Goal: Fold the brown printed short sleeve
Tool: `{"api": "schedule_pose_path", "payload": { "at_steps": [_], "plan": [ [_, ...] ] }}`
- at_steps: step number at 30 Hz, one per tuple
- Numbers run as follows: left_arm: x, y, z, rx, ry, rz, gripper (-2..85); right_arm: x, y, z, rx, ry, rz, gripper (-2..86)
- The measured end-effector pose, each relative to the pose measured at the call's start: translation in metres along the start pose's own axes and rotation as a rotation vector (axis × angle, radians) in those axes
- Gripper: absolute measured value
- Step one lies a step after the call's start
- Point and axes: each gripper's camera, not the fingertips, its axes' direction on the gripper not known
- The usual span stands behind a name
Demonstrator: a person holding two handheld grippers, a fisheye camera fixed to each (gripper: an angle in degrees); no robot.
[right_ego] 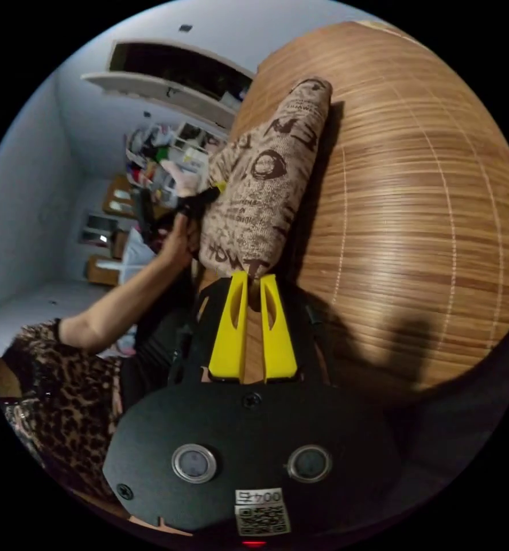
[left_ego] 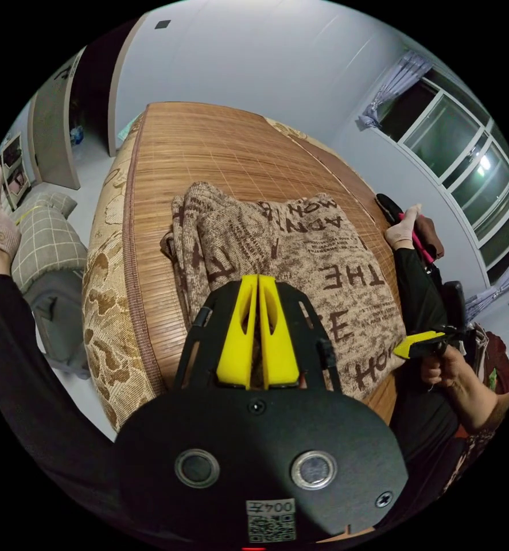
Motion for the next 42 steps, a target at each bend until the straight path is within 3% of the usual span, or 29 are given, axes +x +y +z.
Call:
{"api": "schedule_pose_path", "payload": {
  "at_steps": [2, 8, 18, 24, 29, 31, 38, 42],
  "plan": [
    [0.004, -0.001, 0.004, -0.007, -0.015, 0.019, 0.2, -0.001, 0.004, 0.012, -0.057, 0.120, 0.006, 4.9],
    [0.005, -0.002, 0.012, -0.008, -0.035, 0.026, 0.3, -0.002, 0.007, 0.012, -0.086, 0.066, 0.054, 6.2],
    [0.001, -0.007, 0.019, -0.004, -0.049, 0.033, 0.3, -0.109, -0.004, 0.000, 0.253, 0.431, -0.405, 11.3],
    [-0.007, -0.012, 0.019, -0.005, -0.040, 0.027, 0.4, -0.090, -0.006, 0.079, 0.149, 0.564, -0.452, 12.8],
    [-0.027, -0.026, 0.002, -0.025, 0.076, -0.091, 0.3, -0.090, -0.003, 0.084, 0.168, 0.531, -0.446, 12.4],
    [-0.024, -0.032, -0.022, 0.065, 0.096, -0.104, 0.2, -0.089, -0.003, 0.081, 0.174, 0.498, -0.429, 12.4],
    [-0.040, -0.095, -0.003, 0.050, -0.021, -0.152, 0.1, -0.091, -0.006, 0.077, 0.176, 0.458, -0.400, 11.9],
    [-0.069, -0.101, 0.021, -0.012, -0.198, -0.190, 0.0, -0.095, -0.006, 0.073, 0.168, 0.458, -0.406, 11.8]
  ]
}}
